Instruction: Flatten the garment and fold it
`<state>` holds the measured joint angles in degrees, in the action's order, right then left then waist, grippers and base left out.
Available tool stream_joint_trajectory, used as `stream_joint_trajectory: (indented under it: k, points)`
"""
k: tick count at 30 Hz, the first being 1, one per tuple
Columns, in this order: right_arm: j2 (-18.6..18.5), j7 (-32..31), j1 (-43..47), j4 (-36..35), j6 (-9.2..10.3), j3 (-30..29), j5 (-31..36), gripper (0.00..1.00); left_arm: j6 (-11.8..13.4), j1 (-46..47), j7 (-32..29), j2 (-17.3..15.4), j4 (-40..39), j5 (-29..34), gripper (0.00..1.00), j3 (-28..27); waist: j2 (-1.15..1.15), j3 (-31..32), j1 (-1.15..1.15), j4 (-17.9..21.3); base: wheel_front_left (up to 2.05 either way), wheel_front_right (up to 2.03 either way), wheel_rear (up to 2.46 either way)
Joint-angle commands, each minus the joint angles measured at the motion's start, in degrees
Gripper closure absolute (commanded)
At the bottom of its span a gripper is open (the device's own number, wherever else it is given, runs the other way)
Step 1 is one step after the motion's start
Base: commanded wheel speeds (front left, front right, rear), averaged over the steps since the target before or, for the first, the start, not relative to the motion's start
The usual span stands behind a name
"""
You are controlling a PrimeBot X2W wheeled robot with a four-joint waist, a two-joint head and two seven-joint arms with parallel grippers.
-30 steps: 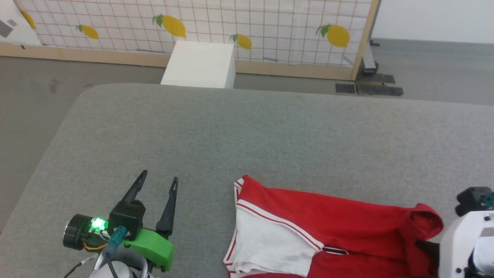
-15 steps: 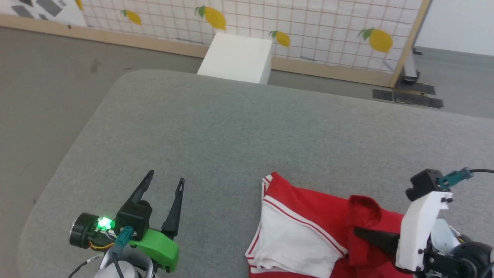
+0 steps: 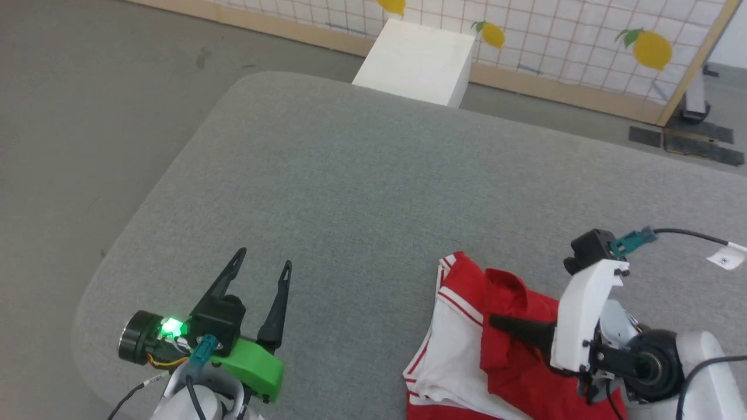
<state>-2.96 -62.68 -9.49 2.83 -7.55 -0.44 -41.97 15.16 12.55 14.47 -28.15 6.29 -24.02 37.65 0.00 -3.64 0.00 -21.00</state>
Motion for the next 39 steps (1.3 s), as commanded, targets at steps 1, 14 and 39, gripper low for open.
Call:
stream_joint_trajectory:
  k: [1, 14, 39]
  points:
    - [0.08, 0.88, -1.50, 0.97, 0.06, 0.29, 0.58, 1.00, -0.13, 1.16, 0.40, 0.73, 0.07, 0.29, 0.00, -0.26, 0.00, -1.42, 0.00, -1.35, 0.00, 0.00, 0.00]
    - [0.08, 4.36, -3.20, 5.74, 0.06, 5.62, -0.21, 0.00, -0.36, 1.11, 0.50, 1.67, 0.55, 0.51, 0.00, -1.23, 0.00, -1.72, 0.00, -1.05, 0.00, 0.00, 0.00]
    - [-16.13, 45.61, 6.21, -5.75, 0.06, 3.24, 22.25, 0.00, -1.22, -1.15, -0.09, 1.43, -1.19, -4.99, 0.00, -3.73, 0.00, 1.32, 0.00, 12.37, 0.00, 0.00, 0.00]
